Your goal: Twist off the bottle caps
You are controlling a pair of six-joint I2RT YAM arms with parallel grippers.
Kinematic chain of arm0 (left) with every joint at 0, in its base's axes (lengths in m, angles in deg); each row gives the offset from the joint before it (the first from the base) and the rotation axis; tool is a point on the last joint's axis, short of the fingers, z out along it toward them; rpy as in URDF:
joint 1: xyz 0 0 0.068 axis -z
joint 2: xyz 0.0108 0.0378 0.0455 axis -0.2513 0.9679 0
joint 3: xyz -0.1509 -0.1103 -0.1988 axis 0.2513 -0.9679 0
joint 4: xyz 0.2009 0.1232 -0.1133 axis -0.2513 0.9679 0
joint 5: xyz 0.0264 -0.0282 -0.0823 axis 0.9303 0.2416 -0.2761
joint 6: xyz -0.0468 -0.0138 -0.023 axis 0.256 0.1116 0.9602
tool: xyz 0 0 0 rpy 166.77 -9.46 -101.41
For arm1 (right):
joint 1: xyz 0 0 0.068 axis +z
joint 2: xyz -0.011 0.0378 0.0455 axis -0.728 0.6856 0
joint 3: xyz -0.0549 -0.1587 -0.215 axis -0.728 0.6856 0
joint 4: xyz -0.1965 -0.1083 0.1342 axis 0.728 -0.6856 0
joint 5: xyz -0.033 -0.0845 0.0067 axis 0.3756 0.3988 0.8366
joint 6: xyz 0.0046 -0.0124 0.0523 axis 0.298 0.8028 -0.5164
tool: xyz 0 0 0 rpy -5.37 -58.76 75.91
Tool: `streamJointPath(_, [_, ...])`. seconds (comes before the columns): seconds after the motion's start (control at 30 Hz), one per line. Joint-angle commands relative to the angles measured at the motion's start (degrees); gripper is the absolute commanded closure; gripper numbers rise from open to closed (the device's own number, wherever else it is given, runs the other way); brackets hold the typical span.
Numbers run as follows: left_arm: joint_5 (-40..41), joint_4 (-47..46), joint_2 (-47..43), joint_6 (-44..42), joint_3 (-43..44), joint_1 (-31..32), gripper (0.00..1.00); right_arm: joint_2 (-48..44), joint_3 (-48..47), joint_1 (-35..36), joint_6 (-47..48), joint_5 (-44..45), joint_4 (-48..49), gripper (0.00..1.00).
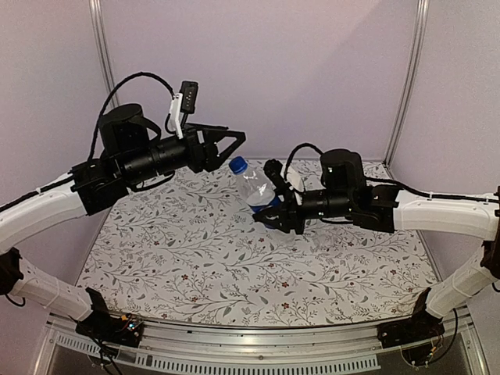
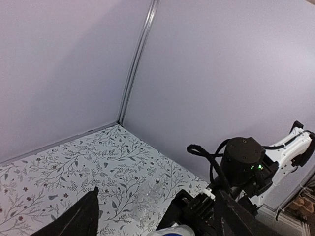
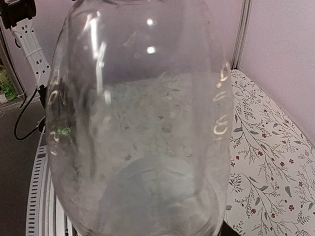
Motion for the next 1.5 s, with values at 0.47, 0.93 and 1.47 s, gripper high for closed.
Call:
streamJointPath(0.47, [-48.37, -6.95, 1.96, -11.19, 0.35, -7.36, 0.3, 0.88, -3.04, -1.5, -2.62, -30.19, 0.69, 0.52])
streamJointPath(0.93, [-56.91, -18.01, 6.06, -4.05, -1.94, -6.68, 0.49, 2.81, -3.84, -1.47, -3.19, -32.82, 0.95, 0.53])
streamJointPath(1.47, [-56.08, -20.15, 6.62, -5.5, -4.58, -6.19, 0.53, 2.84, -3.59, -1.68, -4.34, -34.75, 2.27, 0.53])
